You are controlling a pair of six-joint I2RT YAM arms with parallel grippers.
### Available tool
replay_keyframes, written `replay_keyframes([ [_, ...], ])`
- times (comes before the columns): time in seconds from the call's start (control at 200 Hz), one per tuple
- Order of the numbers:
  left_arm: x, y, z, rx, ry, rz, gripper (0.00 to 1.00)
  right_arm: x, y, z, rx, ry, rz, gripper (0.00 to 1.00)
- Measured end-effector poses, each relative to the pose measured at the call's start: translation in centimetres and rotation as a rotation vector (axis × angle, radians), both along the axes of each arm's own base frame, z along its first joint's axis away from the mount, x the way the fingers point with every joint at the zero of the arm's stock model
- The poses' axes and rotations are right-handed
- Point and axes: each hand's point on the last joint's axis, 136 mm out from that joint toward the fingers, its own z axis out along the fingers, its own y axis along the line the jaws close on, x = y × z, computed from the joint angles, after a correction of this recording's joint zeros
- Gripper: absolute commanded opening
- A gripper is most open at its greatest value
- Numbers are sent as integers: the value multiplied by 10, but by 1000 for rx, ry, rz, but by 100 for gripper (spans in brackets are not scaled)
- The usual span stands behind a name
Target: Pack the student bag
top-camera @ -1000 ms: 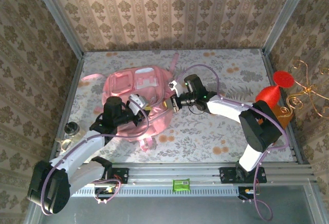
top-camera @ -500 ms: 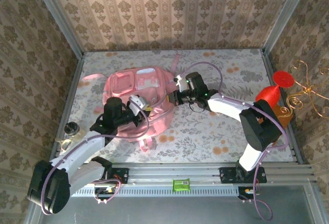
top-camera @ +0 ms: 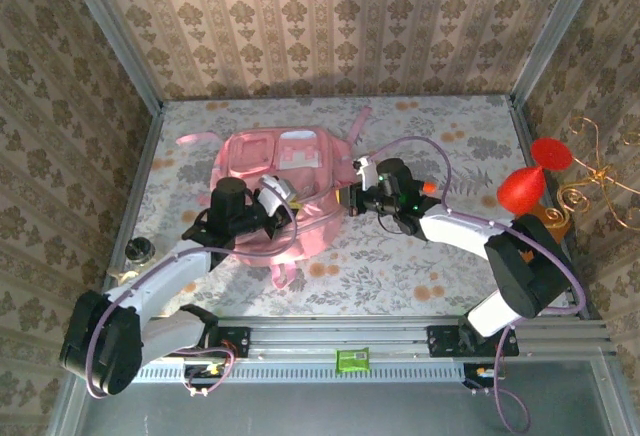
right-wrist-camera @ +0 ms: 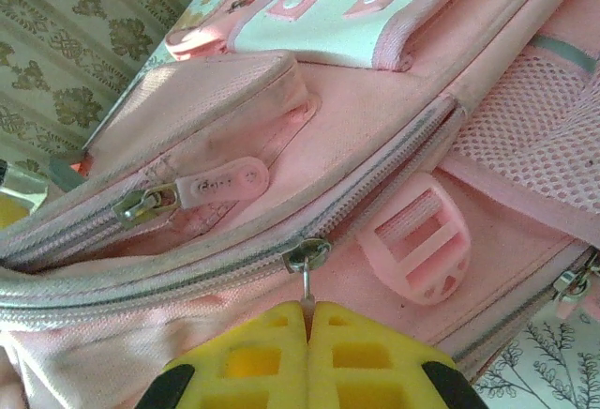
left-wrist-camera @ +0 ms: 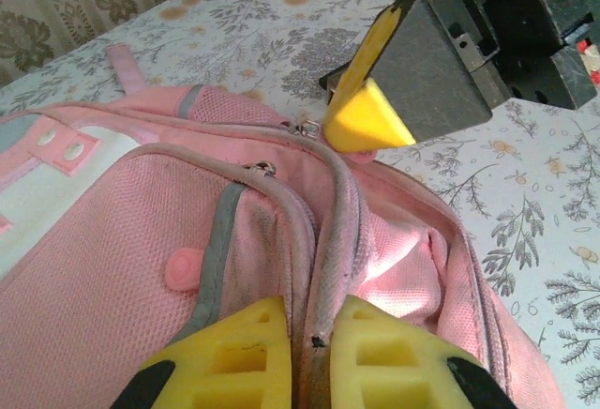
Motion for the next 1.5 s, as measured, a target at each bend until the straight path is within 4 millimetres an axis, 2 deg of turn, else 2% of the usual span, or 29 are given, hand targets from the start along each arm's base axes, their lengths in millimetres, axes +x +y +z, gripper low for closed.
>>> replay_keyframes([
  [0.08,1,6,-2,13,20,43,51,-3,4,0,-3,-2,8,0],
  [0.18,-1,11,-2,31,23,78,67,-5,6,-1,-5,-1,9,0],
  [0.24,-6,7,5,34,-7,66,75,-5,6,-1,-5,1,9,0],
  [0.395,-18,-18,21,47,-64,11,81,-5,7,-2,-3,9,6,0],
  [0.52,-12,-36,20,108,-74,7,80,-5,7,-4,-1,19,5,0],
  [0.63,0,-43,2,185,-56,30,75,-5,7,-4,3,24,2,0],
  [0.715,6,-42,-19,250,-29,48,71,-5,8,-5,5,28,0,0],
  [0.785,8,-41,-31,285,-16,53,62,-5,8,-7,3,32,-1,0],
  [0.855,9,-41,-35,305,-22,54,50,-5,8,-9,1,37,-1,0],
  [1.03,8,-38,-35,334,-39,49,0,-3,8,-14,-2,42,-4,0],
  [1.18,7,-26,-24,312,-46,60,0,0,7,-21,-8,48,-3,0],
  [1.5,-15,-8,-28,201,-28,29,0,13,9,-34,-53,81,-18,0],
])
